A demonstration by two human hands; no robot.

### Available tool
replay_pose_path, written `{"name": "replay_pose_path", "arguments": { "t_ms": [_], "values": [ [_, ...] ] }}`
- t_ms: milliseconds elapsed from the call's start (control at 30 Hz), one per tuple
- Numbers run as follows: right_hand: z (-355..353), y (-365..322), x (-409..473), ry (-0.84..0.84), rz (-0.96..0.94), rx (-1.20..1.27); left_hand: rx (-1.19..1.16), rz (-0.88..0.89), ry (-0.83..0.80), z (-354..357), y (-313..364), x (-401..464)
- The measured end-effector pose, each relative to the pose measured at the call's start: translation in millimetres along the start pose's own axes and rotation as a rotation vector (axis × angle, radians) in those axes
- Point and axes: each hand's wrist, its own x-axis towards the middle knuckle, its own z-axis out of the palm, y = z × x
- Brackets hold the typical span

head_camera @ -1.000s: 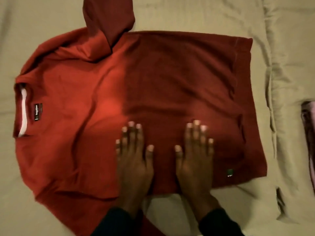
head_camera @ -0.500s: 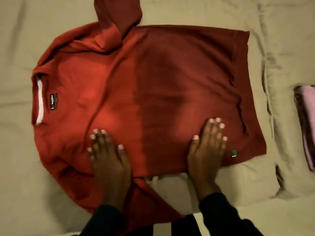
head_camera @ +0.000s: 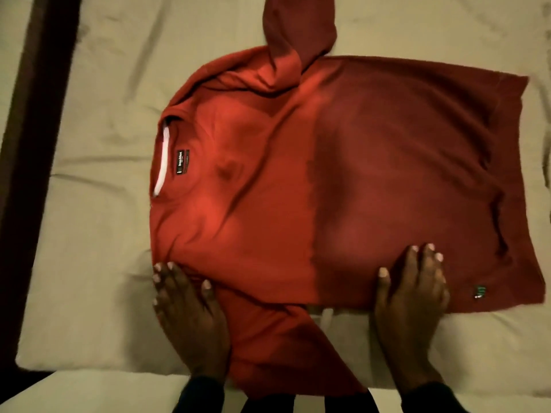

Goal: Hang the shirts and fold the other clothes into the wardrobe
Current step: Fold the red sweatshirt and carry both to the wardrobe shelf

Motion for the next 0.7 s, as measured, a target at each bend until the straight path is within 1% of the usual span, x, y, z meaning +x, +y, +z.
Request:
{"name": "replay_pose_path", "arguments": {
  "t_ms": [67, 133, 167, 233, 300, 333, 367, 400, 433, 467, 500, 533, 567, 600, 633, 667, 700],
  "values": [
    [-1, -26, -32, 0.010, -0.106, 0.127, -0.040, -0.041, -0.009, 0, 5, -11],
    [-4, -53, -72, -0.096, -0.149, 0.287, -0.067, -0.072, -0.035, -2, 13, -24],
    [-2, -62, -87, -0.161, -0.144, 0.337, -0.073, -0.072, -0.059, -2, 17, -30],
    [3, -74, -112, -0.235, -0.107, 0.336, -0.086, -0.061, -0.093, -3, 19, -39],
    [3, -79, -128, -0.354, -0.021, 0.361, -0.094, -0.058, -0.100, -4, 17, -41],
    [2, -80, -134, -0.457, 0.007, 0.386, -0.095, -0.054, -0.094, -5, 15, -40],
    [-1, -81, -141, -0.605, 0.002, 0.436, -0.100, -0.048, -0.089, -5, 13, -39],
    [5, -82, -151, -0.872, 0.007, 0.489, -0.107, -0.038, -0.085, -6, 11, -38],
    [10, -78, -164, -1.075, 0.000, 0.501, -0.116, -0.026, -0.085, -7, 9, -36],
    [5, -69, -174, -1.132, 0.093, 0.572, -0.120, -0.016, -0.088, -9, 6, -35],
    [8, -62, -177, -1.110, 0.171, 0.606, -0.117, -0.008, -0.093, -11, 5, -34],
    [7, -58, -172, -1.145, 0.109, 0.531, -0.113, -0.007, -0.090, -13, 3, -32],
    [8, -61, -164, -1.037, 0.146, 0.396, -0.114, -0.008, -0.078, -15, 3, -30],
    [6, -66, -154, -0.824, 0.066, 0.329, -0.125, -0.007, -0.054, -17, 6, -28],
    [-1, -73, -141, -0.576, -0.052, 0.270, -0.143, -0.001, -0.028, -19, 13, -26],
    [-12, -79, -130, -0.376, -0.125, 0.272, -0.161, 0.016, -0.011, -21, 23, -23],
    [-22, -86, -117, -0.239, -0.142, 0.317, -0.176, 0.054, -0.007, -22, 37, -20]
  ]
}}
